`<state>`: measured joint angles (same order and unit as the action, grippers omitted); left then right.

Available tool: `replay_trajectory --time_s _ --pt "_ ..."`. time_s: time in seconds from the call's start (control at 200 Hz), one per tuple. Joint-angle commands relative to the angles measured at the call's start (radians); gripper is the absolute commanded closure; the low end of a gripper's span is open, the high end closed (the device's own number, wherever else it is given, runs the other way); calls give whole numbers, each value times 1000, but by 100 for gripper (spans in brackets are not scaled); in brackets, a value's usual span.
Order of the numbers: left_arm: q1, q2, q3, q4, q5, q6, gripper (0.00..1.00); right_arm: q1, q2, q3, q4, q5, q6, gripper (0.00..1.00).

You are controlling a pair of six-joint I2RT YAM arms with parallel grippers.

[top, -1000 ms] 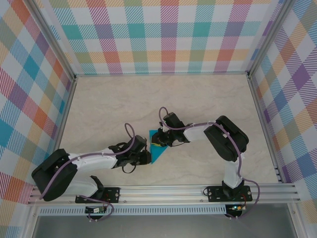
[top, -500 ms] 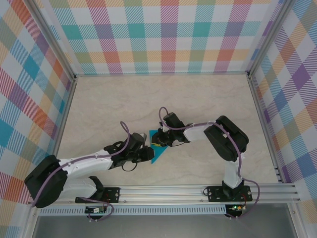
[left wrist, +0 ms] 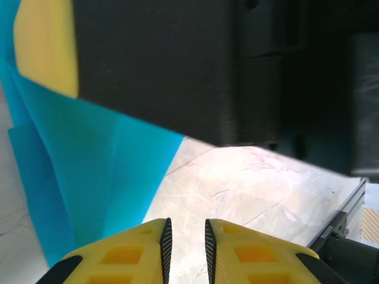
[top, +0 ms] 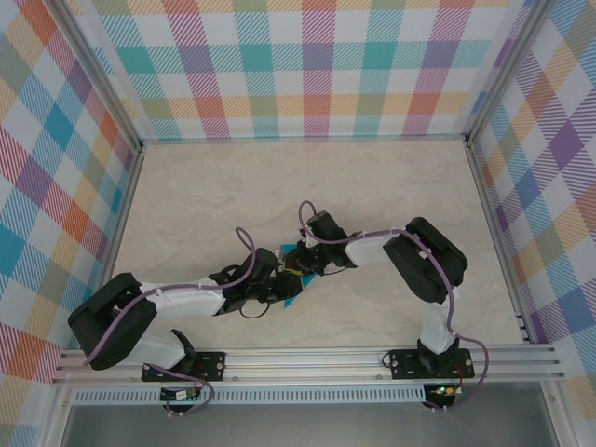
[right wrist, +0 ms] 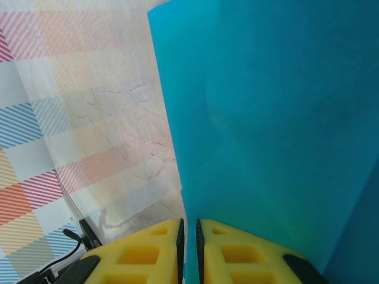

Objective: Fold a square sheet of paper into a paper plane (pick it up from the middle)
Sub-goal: Fourth fold the wing at the center of the table.

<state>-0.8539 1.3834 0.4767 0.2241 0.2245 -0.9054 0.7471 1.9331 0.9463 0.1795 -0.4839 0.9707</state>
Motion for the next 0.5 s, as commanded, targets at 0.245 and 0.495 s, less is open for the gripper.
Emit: replay_trajectory --time_s 0.245,0.495 --pt "8 16 -92 -36 -33 -27 76 9 64 -27 -91 32 -13 84" --pt "8 -38 -152 -35 -15 -53 76 9 67 -24 -95 32 -14 83"
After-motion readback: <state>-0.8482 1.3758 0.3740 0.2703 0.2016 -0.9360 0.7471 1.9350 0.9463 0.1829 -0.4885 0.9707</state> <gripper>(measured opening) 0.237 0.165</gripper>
